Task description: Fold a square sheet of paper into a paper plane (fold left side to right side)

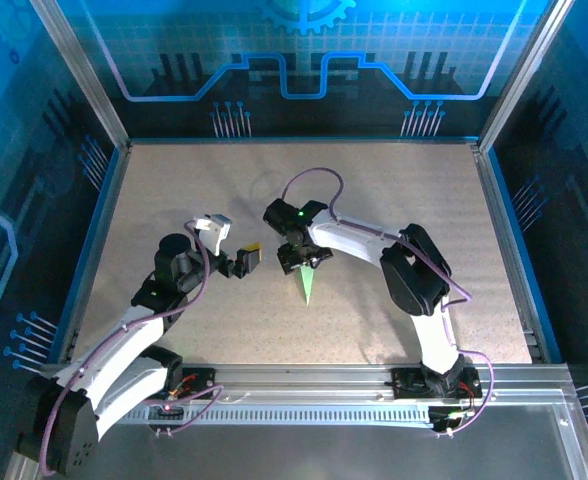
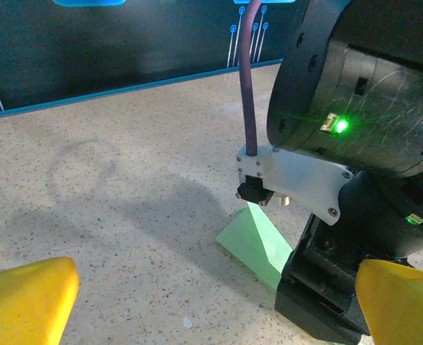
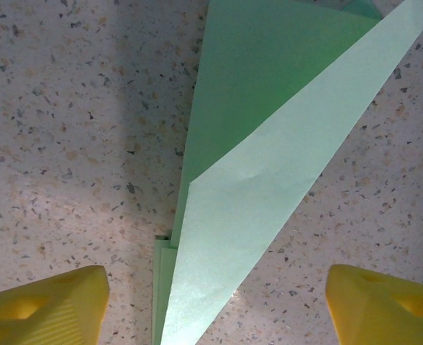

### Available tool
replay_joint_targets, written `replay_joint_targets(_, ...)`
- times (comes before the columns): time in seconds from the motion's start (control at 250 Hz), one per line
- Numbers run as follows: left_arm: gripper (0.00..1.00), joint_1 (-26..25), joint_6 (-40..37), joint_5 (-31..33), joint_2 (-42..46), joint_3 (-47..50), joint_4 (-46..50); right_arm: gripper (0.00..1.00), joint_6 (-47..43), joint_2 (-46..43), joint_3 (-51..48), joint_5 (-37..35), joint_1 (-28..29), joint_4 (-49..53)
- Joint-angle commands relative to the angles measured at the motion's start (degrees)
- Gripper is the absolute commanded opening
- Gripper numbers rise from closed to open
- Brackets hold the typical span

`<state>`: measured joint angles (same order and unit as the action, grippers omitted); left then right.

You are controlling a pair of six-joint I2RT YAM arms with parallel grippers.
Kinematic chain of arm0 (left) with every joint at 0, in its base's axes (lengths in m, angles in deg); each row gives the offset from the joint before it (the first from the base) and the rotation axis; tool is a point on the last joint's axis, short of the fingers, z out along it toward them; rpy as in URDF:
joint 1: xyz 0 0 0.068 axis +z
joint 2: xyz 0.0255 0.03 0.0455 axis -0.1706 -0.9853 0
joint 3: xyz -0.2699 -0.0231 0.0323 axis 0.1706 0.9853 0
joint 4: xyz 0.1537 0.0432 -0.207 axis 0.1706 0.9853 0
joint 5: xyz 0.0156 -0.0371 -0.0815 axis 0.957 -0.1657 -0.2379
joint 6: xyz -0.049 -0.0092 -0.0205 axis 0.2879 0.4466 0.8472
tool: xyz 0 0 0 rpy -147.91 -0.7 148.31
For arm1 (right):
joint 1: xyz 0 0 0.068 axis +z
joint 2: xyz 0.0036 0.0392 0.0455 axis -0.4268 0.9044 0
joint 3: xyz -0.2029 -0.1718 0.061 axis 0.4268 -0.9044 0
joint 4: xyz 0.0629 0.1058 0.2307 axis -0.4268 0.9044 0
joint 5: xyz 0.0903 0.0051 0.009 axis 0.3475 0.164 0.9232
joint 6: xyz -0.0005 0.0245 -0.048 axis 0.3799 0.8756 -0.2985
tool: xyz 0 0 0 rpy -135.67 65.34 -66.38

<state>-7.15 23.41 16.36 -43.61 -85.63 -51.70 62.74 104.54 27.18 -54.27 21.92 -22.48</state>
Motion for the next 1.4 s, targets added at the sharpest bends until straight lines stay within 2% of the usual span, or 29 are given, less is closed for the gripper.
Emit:
replay_joint_targets(0.0, 1.00, 0.6, -0.3, -1.7, 0.2, -1.3, -0.8, 0.77, -0.2, 1.7, 2.0, -1.2, -0.4, 1.7)
replay_joint_targets(0.288, 1.00, 0.6, -0.1, -1.9, -0.2, -1.3, -0.9, 0.60, -0.1, 3.7, 2.5, -0.9, -1.9, 0.8)
replay_joint_targets(0.456, 1.00, 0.7, -0.1, -2.0, -0.2, -1.3, -0.9, 0.39, 0.5, 3.3, 1.9, -1.2, -2.3, 0.6)
replay_joint_targets(0.599, 1.00, 0.7, -0.1, -2.1, -0.2, -1.3, -0.9, 0.16, 1.2, 0.9, -0.1, -2.5, -2.6, 0.2)
replay_joint_targets(0.719, 1.00, 0.6, -0.1, -2.1, -0.2, -1.3, -0.8, 0.05, 1.9, -3.4, -2.9, -3.0, -3.1, -1.0)
replay_joint_targets(0.851, 1.00, 0.6, -0.1, -2.2, -0.1, -1.3, -0.8, 0.02, 2.4, -11.3, -9.0, -0.5, -4.4, -6.1)
replay_joint_targets(1.011, 1.00, 0.6, 0.0, -2.3, -0.1, -1.4, -0.9, 0.02, 4.3, -21.9, -20.4, 9.8, -7.5, -18.4)
replay_joint_targets(1.115, 1.00, 0.7, 0.1, -2.4, -0.1, -1.4, -1.0, 0.03, 6.8, -25.6, -27.3, 18.4, -9.6, -28.0)
replay_joint_targets(1.227, 1.00, 0.7, 0.1, -2.6, -0.1, -1.4, -1.1, 0.02, 10.7, -25.8, -31.3, 25.3, -10.2, -37.4)
replay_joint_targets(1.399, 1.00, 0.6, 0.1, -2.6, 0.0, -1.4, -1.0, 0.02, 15.4, -20.4, -32.2, 29.7, -9.2, -47.0)
